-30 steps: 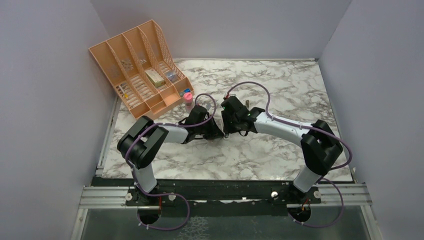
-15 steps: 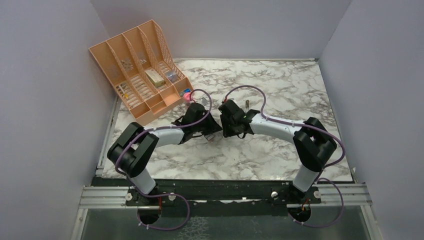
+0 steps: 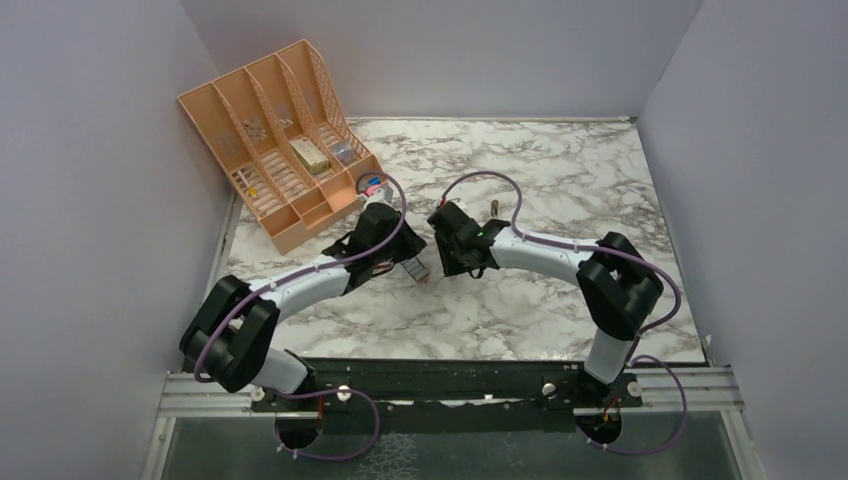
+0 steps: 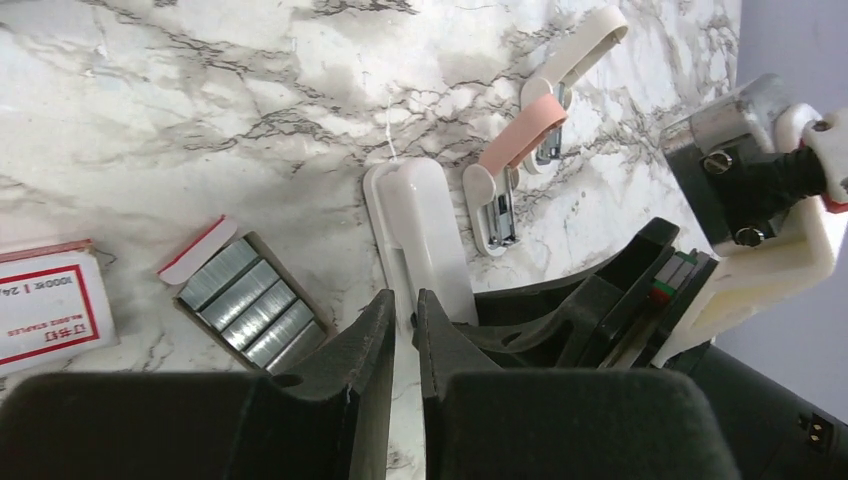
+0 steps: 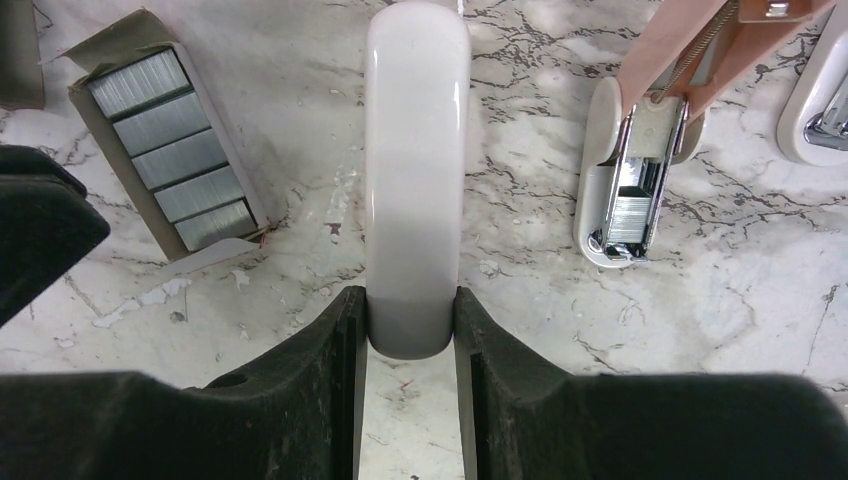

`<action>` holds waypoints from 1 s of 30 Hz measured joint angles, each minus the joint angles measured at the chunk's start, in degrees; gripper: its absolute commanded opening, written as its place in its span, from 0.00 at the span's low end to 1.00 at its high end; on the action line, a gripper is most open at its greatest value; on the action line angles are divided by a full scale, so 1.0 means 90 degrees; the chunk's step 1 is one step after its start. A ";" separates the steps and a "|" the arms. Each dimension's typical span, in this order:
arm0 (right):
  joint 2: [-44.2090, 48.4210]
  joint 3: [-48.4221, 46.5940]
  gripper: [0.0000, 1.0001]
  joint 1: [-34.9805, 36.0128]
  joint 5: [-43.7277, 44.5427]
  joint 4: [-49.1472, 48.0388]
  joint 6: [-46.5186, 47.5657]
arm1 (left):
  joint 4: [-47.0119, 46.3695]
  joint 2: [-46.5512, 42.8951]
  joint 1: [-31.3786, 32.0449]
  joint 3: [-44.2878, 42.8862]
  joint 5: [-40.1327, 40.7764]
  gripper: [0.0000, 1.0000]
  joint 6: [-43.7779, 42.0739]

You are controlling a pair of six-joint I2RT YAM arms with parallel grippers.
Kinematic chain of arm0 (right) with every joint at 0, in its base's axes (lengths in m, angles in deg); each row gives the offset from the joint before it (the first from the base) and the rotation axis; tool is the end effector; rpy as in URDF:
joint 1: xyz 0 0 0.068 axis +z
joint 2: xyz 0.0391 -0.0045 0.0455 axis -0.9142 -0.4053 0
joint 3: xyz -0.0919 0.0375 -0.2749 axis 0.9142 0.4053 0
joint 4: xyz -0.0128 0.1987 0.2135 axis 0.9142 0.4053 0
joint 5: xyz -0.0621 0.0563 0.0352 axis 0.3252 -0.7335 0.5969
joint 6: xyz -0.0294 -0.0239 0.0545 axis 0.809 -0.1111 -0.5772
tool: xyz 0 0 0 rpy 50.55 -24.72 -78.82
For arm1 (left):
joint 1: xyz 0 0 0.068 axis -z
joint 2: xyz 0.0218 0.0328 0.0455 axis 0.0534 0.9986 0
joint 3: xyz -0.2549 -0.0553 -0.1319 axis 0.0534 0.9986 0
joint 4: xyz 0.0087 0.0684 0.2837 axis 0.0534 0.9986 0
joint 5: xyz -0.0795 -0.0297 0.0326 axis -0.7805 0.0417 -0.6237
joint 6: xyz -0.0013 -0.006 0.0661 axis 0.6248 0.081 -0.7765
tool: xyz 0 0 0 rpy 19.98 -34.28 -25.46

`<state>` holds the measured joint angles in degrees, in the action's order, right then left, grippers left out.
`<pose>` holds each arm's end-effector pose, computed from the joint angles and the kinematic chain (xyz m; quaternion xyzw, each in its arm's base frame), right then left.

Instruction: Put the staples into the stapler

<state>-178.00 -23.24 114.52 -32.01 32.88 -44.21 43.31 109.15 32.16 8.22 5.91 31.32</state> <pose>0.2754 0.2940 0.1676 -0.1446 0.9523 0.0748 0.2581 0.2732 -0.1937 0.1923 -0.1083 0.8683 -0.3307 0.3535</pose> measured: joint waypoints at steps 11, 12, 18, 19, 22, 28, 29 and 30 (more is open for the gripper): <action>-0.0114 -0.0257 0.39 0.0068 0.0134 0.0306 0.0002 | 0.0155 -0.0058 -0.0085 0.0236 0.0136 0.12 -0.0039; -0.0114 -0.0284 0.40 0.0068 0.0134 0.0338 0.0007 | 0.0158 -0.0075 -0.0092 0.0245 0.0143 0.12 -0.0041; -0.0155 -0.0631 0.45 0.0080 0.0117 0.0478 0.0129 | 0.0160 -0.0175 -0.0126 0.0287 0.0177 0.12 -0.0117; -0.0185 -0.0678 0.47 0.0085 0.0109 0.0483 0.0141 | 0.0158 -0.0197 -0.0126 0.0308 0.0180 0.12 -0.0121; -0.0277 -0.0726 0.51 0.0087 0.0092 0.0476 0.0187 | 0.0160 -0.0267 -0.0143 0.0410 0.0182 0.12 -0.0136; -0.0376 -0.0726 0.58 0.0090 0.0090 0.0500 0.0221 | 0.0209 -0.0401 -0.0158 0.0578 0.0204 0.14 -0.0143; -0.0376 -0.0738 0.59 0.0090 0.0090 0.0505 0.0221 | 0.0219 -0.0427 -0.0158 0.0588 0.0204 0.16 -0.0146; -0.0376 -0.0755 0.60 0.0090 0.0092 0.0503 0.0221 | 0.0233 -0.0461 -0.0158 0.0590 0.0204 0.17 -0.0158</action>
<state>-181.39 -30.04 115.32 -31.18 37.41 -42.22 45.41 105.00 30.74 13.53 7.75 29.90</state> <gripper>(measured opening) 0.573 0.135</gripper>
